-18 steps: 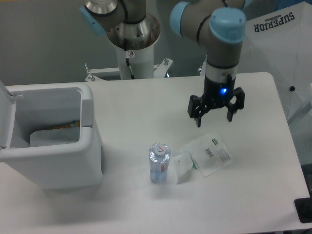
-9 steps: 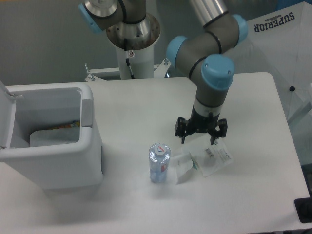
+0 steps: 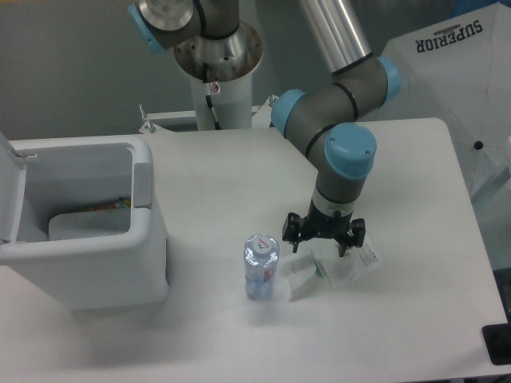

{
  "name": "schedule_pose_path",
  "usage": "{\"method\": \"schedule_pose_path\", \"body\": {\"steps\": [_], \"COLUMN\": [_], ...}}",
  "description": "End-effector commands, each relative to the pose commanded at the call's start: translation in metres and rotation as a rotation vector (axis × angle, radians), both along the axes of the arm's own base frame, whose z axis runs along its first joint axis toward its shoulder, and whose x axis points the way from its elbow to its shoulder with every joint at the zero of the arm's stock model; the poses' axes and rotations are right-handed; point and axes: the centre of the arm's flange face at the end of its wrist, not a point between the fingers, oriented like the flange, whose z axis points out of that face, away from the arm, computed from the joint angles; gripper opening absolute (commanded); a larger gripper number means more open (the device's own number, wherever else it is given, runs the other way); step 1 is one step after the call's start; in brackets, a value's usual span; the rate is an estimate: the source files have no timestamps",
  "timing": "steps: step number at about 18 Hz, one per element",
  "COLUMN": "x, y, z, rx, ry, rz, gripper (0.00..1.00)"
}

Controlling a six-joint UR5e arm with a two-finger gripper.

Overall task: Place the trash in the trash can
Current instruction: 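Lower the gripper onto the paper packet and close on it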

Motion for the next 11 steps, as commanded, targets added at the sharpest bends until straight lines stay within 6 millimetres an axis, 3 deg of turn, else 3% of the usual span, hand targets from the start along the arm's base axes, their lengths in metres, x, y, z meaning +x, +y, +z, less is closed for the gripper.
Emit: {"method": "schedule_pose_path", "body": {"steps": [11], "x": [0.0], "y": [0.009], "z": [-0.016], "rx": [-0.001], "ry": [-0.002], "rz": [-0.006], "gripper": [0.96]}}
